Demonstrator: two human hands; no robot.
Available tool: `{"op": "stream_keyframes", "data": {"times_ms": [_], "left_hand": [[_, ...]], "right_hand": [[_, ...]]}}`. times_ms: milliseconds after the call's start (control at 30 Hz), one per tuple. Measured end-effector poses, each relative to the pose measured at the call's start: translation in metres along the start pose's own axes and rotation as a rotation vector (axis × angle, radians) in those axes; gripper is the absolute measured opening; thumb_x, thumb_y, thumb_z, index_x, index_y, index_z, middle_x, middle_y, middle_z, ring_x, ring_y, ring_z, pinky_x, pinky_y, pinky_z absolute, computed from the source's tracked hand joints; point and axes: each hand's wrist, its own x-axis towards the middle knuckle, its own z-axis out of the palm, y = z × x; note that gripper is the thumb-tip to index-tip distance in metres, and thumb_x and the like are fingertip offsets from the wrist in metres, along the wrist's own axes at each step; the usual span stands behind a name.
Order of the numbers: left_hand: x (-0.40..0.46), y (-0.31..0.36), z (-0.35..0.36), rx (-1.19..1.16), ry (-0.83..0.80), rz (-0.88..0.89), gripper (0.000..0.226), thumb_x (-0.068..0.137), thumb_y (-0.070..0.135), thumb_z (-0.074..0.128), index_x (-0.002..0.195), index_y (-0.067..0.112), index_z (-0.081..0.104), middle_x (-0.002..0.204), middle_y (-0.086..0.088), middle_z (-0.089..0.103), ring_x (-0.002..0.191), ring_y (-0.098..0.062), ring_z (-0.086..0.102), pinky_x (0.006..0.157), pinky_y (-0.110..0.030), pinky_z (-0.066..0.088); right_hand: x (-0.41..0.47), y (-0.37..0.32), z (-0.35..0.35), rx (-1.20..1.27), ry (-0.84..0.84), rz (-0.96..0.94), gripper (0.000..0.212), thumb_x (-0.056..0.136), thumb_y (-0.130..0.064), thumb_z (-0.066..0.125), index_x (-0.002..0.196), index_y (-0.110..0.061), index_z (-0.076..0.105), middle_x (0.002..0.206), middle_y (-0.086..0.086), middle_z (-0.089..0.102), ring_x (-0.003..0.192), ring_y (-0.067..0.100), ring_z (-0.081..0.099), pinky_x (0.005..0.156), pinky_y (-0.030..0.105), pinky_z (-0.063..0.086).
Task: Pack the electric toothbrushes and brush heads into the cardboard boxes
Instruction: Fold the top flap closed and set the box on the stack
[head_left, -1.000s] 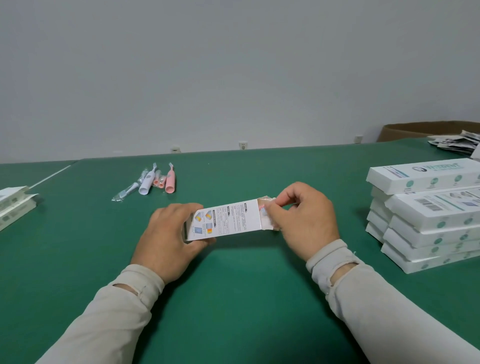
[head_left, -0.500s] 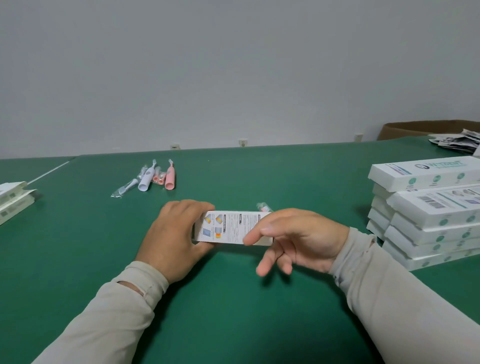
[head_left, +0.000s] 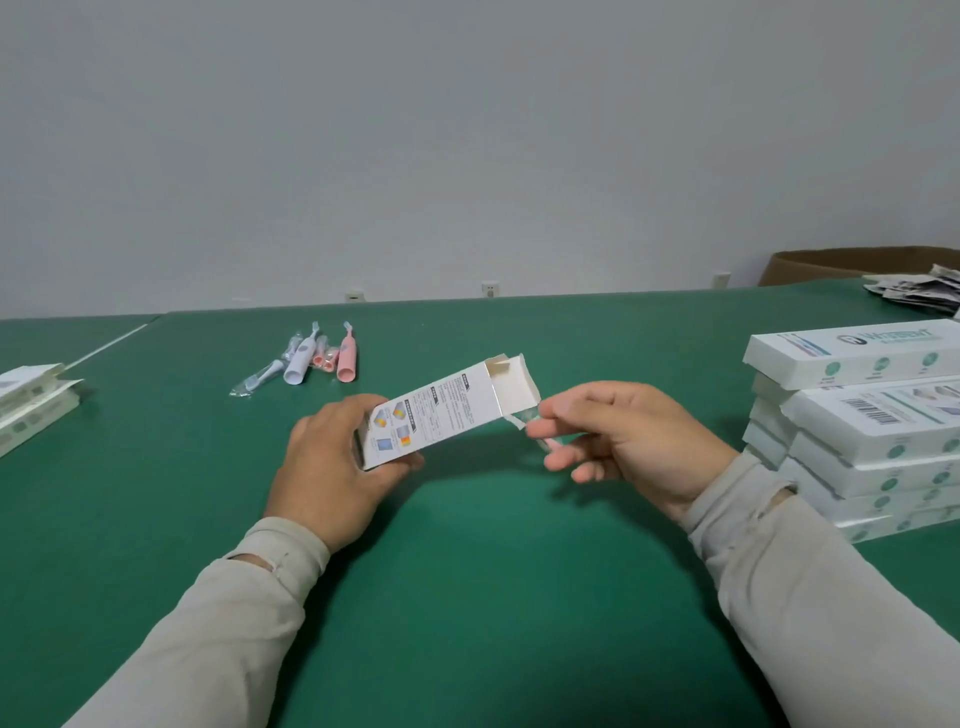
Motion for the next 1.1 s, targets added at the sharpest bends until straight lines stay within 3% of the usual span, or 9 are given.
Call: {"op": "stream_keyframes", "data": {"times_ms": [67,167,300,400,500,633,767,967,1100], "left_hand": [[0.0,0.001,0.001,-0.038,-0.01,0.006,0.047,0.067,0.039,0.085,0.105,0.045,0.057,0.099,0.014,0.063,0.101,-0.023,0.054,0.089,-0.036,0.044],[-0.001,0.0,0.003,-0.005,-0.018,0.03,0.048,0.068,0.044,0.083,0.105,0.049,0.054,0.099,0.019,0.059,0.101,-0.018,0.049,0.084,-0.029,0.037],[0.0,0.0,0.001,0.024,0.009,0.022,0.048,0.069,0.043,0.082,0.104,0.051,0.051,0.097,0.023,0.056,0.101,-0.016,0.045,0.082,-0.025,0.031],[0.0,0.0,-0.001,0.056,-0.005,0.03,0.049,0.07,0.043,0.082,0.105,0.052,0.049,0.098,0.025,0.053,0.102,-0.014,0.041,0.084,-0.027,0.032],[-0.001,0.001,-0.001,0.069,-0.018,0.052,0.049,0.07,0.044,0.08,0.106,0.053,0.048,0.098,0.026,0.052,0.102,-0.013,0.041,0.084,-0.029,0.033],[-0.002,0.001,-0.001,0.058,-0.011,0.059,0.051,0.07,0.039,0.083,0.106,0.051,0.051,0.099,0.026,0.053,0.103,-0.016,0.043,0.085,-0.028,0.032],[-0.002,0.001,-0.001,0.067,-0.036,0.08,0.051,0.07,0.037,0.084,0.108,0.048,0.053,0.101,0.025,0.054,0.105,-0.018,0.045,0.085,-0.026,0.03],[-0.003,0.004,-0.002,0.043,-0.123,0.126,0.051,0.069,0.038,0.085,0.11,0.046,0.056,0.104,0.026,0.056,0.101,-0.016,0.046,0.083,-0.019,0.032],[-0.005,0.005,-0.001,0.023,-0.144,0.143,0.052,0.069,0.038,0.086,0.109,0.048,0.055,0.103,0.025,0.057,0.099,-0.013,0.045,0.083,-0.01,0.032]], "right_hand": [[0.001,0.005,0.008,-0.088,0.001,-0.041,0.013,0.097,-0.019,0.062,0.098,-0.008,0.069,0.095,0.005,0.078,0.065,0.017,0.071,0.051,0.02,0.052],[0.002,0.01,0.021,-0.211,0.01,-0.129,0.016,0.097,-0.017,0.063,0.086,-0.007,0.069,0.086,0.002,0.078,0.062,0.015,0.07,0.052,0.023,0.049],[0.003,0.01,0.019,-0.489,0.302,-0.354,0.025,0.088,-0.025,0.067,0.067,-0.011,0.066,0.062,-0.002,0.067,0.053,0.01,0.055,0.059,0.029,0.048],[0.001,0.008,0.016,-0.558,0.467,-0.638,0.018,0.086,-0.034,0.065,0.072,-0.023,0.066,0.069,-0.013,0.062,0.066,0.005,0.056,0.064,0.019,0.045],[0.005,0.012,0.017,-0.674,0.388,-0.764,0.007,0.088,-0.019,0.067,0.091,-0.024,0.071,0.087,-0.02,0.062,0.087,0.002,0.056,0.078,0.014,0.044],[0.007,0.018,0.012,-0.686,0.27,-0.628,0.031,0.089,-0.011,0.068,0.115,-0.027,0.069,0.097,-0.019,0.064,0.095,0.003,0.057,0.085,0.02,0.046],[0.006,0.018,0.007,-0.636,0.105,-0.476,0.057,0.09,-0.013,0.068,0.138,-0.041,0.053,0.108,-0.006,0.06,0.101,0.008,0.056,0.088,0.021,0.046],[0.002,0.012,-0.002,-0.503,-0.103,-0.382,0.068,0.089,-0.01,0.073,0.14,-0.046,0.047,0.109,0.007,0.058,0.098,0.018,0.056,0.091,0.034,0.051],[0.0,0.012,-0.006,-0.427,-0.173,-0.333,0.07,0.082,-0.02,0.078,0.139,-0.047,0.049,0.11,0.011,0.059,0.098,0.021,0.057,0.095,0.041,0.052]]}}
